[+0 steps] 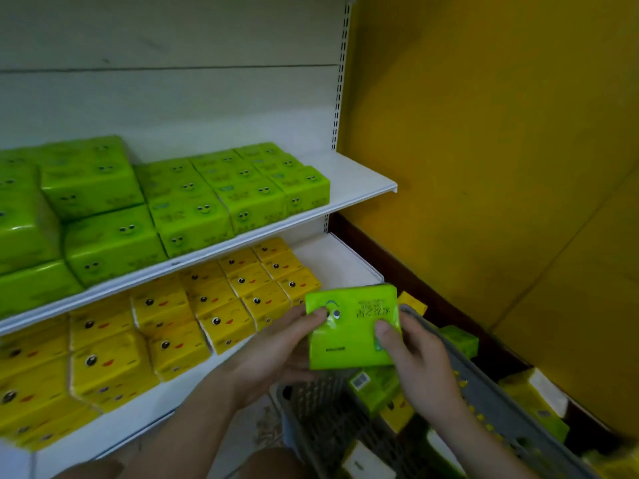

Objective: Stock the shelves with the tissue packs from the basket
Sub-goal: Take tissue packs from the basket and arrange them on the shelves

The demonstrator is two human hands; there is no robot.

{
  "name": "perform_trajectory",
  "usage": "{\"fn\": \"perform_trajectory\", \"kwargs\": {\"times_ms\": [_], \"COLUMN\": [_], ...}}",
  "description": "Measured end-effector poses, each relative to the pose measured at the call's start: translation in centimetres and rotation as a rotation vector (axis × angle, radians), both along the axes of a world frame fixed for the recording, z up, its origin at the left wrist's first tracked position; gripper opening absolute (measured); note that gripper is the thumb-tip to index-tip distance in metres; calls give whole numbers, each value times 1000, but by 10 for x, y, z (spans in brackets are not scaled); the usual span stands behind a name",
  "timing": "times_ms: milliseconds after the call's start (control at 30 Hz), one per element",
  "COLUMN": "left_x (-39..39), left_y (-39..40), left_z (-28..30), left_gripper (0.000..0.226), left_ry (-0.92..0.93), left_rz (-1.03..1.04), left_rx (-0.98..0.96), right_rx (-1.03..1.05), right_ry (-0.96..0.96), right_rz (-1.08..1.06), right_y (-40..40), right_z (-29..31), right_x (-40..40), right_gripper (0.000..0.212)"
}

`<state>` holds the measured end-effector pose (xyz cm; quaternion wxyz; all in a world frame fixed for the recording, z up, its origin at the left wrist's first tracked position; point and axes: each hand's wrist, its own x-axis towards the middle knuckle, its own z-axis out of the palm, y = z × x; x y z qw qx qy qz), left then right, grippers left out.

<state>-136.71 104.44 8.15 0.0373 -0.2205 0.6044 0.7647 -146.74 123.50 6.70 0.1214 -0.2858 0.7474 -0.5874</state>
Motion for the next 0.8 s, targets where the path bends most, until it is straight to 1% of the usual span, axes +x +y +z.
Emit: {"fn": "perform_trajectory", "kwargs": {"times_ms": [67,133,167,200,267,367,400,467,533,600,633,667,700,733,767,800], "left_x": [2,5,8,11,18,31,36,46,58,71,76,81,85,88,90,93], "left_y": [-2,-6,-10,-13,-23,-48,-58,-80,-101,-121,-131,-140,-149,-158,-167,-176], "left_z": [9,19,23,27,36,57,68,88,109,129,138,144,149,152,154,155], "left_gripper": [42,37,35,37,42,44,45,46,37,30,29,29,30,33,36,37], "left_ry": [67,102,119,137,172,190,196,195,174,131,114,103,96,94,105,117], "left_rz": [77,105,104,107,158,251,252,249,254,250,250,258,286,337,411,501], "left_rx": [27,43,21,-23,-151,-343,-385,-444,-470,-509,-546,-598,-671,-750,-818,-876], "right_rx": [-26,0,27,58,112,151,145,156,174,138,117,93,70,45,27,24], "right_ry": [-124,-270,-320,-325,-225,-12,42,151,207,129,72,21,-13,-39,-53,-69], "right_rz": [8,-22,-31,-14,47,123,162,290,424,567,625,663,669,630,546,438], "right_y": [-10,-20,-24,-29,-41,-66,-79,-108,-140,-169,-182,-195,-207,-218,-230,-243], "right_z": [13,23,27,31,40,60,70,91,106,116,120,125,130,135,139,140], "right_x": [5,6,4,3,1,-6,-7,-7,0,10,16,19,23,27,30,32], "right_gripper": [35,46,51,53,55,74,75,67,59,69,70,65,55,45,37,34]}}
